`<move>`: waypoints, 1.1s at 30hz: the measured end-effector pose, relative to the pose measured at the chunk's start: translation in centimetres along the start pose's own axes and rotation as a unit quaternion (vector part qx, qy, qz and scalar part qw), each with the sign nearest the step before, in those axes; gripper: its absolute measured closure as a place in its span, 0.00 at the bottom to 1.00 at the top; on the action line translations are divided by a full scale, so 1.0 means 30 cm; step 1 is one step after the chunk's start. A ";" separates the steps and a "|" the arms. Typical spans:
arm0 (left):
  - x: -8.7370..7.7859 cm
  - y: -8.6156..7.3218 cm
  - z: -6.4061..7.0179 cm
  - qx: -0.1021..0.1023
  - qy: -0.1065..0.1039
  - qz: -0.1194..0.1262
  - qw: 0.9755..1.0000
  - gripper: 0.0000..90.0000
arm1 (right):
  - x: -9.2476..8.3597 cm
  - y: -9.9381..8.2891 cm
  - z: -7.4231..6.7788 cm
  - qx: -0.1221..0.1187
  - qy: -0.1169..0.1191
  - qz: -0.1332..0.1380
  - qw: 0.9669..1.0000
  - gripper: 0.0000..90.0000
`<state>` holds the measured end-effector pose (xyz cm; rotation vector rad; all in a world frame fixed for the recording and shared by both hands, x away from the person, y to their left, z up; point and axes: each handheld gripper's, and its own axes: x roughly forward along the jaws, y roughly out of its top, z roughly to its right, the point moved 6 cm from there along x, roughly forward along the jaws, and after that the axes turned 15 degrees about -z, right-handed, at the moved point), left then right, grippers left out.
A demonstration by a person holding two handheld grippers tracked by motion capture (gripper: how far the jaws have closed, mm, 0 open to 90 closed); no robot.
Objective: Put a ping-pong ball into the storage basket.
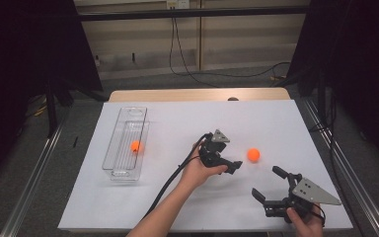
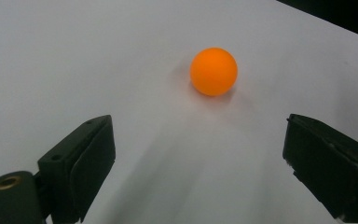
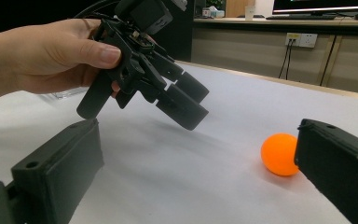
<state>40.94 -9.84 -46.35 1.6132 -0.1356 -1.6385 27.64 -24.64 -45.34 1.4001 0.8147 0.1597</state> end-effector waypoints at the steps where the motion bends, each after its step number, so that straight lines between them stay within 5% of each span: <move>1: 0.001 0.001 0.001 0.001 0.000 0.001 1.000 0.10 | 0.000 0.000 0.000 -0.001 0.000 0.000 1.000 0.01; 33: 0.040 0.037 0.030 0.008 -0.007 0.007 1.000 0.10 | -0.004 -0.002 0.001 0.003 0.001 0.001 1.000 0.01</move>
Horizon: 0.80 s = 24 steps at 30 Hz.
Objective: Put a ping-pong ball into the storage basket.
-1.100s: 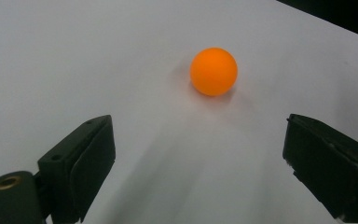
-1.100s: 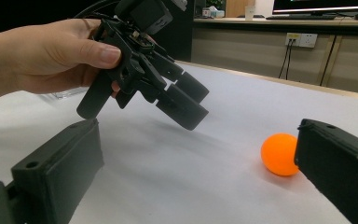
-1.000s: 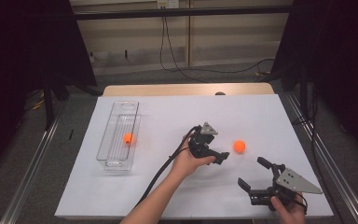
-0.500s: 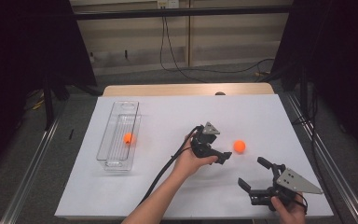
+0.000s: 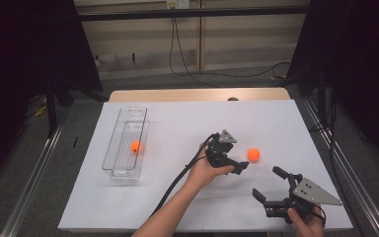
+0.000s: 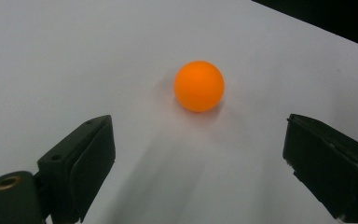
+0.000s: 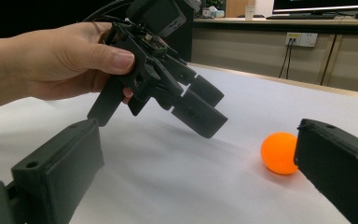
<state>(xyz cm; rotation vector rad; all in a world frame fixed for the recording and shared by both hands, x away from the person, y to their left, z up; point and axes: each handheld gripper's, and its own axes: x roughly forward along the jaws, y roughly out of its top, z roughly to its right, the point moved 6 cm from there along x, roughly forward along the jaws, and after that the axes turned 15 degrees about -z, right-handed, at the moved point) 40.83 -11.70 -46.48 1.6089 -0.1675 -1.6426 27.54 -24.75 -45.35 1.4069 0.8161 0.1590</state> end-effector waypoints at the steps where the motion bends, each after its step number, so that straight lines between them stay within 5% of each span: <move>1: 0.000 0.001 -0.001 0.001 0.000 0.001 1.000 0.10 | -0.001 0.000 0.001 0.000 -0.001 0.000 1.000 0.01; 24: 0.040 0.016 0.001 -0.002 -0.003 0.001 1.000 0.10 | 0.004 0.001 -0.002 -0.002 0.002 -0.001 1.000 0.01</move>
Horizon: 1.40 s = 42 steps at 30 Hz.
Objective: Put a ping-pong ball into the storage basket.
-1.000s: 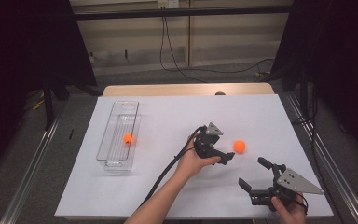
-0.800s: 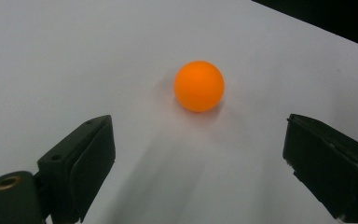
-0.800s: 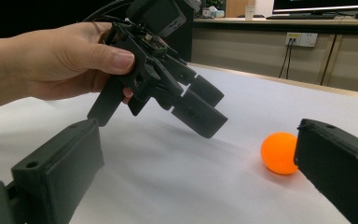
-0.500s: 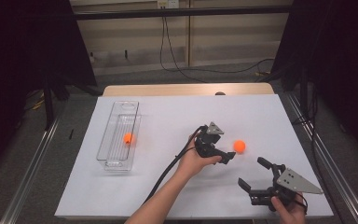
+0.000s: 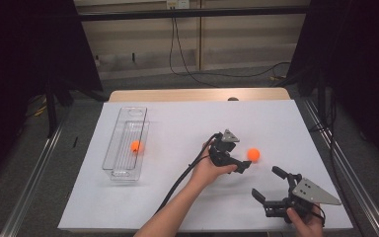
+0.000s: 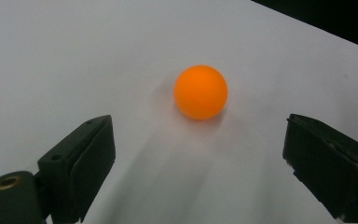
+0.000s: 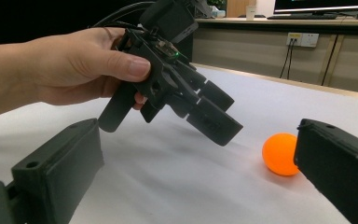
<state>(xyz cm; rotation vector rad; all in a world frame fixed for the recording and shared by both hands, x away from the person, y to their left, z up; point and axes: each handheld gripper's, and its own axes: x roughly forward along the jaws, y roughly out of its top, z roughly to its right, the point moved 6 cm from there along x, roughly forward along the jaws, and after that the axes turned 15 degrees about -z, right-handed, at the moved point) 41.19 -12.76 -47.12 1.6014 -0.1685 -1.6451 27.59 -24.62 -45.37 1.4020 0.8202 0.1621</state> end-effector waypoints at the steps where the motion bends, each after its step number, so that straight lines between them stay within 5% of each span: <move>1: 0.002 0.001 0.001 0.000 0.001 0.001 1.000 0.10 | 0.000 0.001 0.001 0.001 -0.001 0.001 1.000 0.01; 42: 0.059 0.056 -0.010 -0.005 0.006 -0.001 1.000 0.15 | -0.001 0.001 0.001 0.000 0.000 0.001 1.000 0.01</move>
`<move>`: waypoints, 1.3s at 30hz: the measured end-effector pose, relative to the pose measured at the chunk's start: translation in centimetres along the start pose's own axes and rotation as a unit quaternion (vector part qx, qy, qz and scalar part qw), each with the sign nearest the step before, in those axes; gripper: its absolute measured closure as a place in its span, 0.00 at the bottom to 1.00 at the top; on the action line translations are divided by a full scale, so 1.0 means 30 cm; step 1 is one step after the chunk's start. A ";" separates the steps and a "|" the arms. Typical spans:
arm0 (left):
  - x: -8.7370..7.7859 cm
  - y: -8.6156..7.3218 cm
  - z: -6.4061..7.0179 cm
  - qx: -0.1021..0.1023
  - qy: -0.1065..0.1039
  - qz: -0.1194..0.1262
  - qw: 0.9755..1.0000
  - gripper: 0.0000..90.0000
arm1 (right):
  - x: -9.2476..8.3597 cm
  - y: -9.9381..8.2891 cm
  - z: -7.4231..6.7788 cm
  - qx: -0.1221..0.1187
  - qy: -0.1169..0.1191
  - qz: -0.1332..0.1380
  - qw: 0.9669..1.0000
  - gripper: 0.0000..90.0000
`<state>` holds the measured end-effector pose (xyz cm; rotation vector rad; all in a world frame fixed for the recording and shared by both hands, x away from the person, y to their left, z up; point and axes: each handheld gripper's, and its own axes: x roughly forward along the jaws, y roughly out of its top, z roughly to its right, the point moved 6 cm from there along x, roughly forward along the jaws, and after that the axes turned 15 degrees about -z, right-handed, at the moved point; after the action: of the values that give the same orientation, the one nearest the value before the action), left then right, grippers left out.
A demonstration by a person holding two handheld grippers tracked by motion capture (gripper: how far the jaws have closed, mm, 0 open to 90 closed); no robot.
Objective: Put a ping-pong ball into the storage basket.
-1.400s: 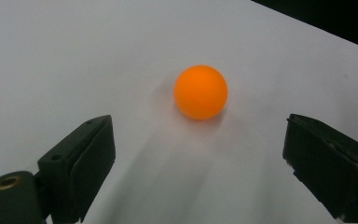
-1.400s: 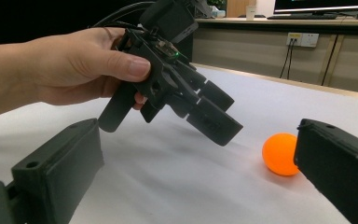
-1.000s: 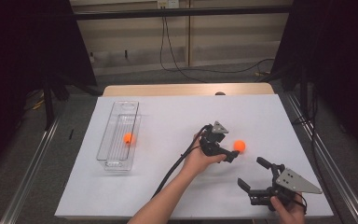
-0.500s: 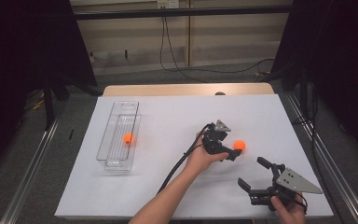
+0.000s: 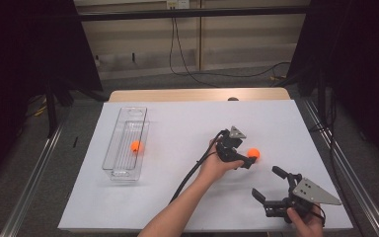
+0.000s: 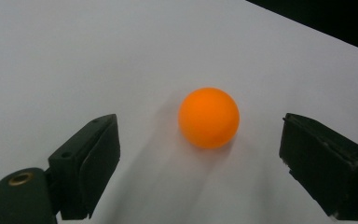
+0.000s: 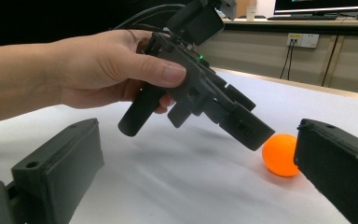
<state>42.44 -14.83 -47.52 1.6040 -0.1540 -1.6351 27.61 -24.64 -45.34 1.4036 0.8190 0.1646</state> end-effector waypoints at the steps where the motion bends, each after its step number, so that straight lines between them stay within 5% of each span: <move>1: 0.004 0.001 0.000 0.000 0.001 0.002 1.000 0.16 | 0.000 0.000 0.000 0.000 0.000 0.000 1.000 0.01; 16: 0.045 0.000 -0.015 -0.001 0.008 -0.001 1.000 0.22 | -0.001 0.000 0.001 -0.001 0.000 0.000 1.000 0.01; 39: 0.098 0.020 0.014 0.027 0.008 -0.012 1.000 0.40 | -0.004 0.000 0.002 -0.001 -0.001 0.000 1.000 0.01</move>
<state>42.77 -17.20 -49.37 1.6648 -0.1723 -1.6480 27.56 -24.77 -45.28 1.4017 0.8161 0.1645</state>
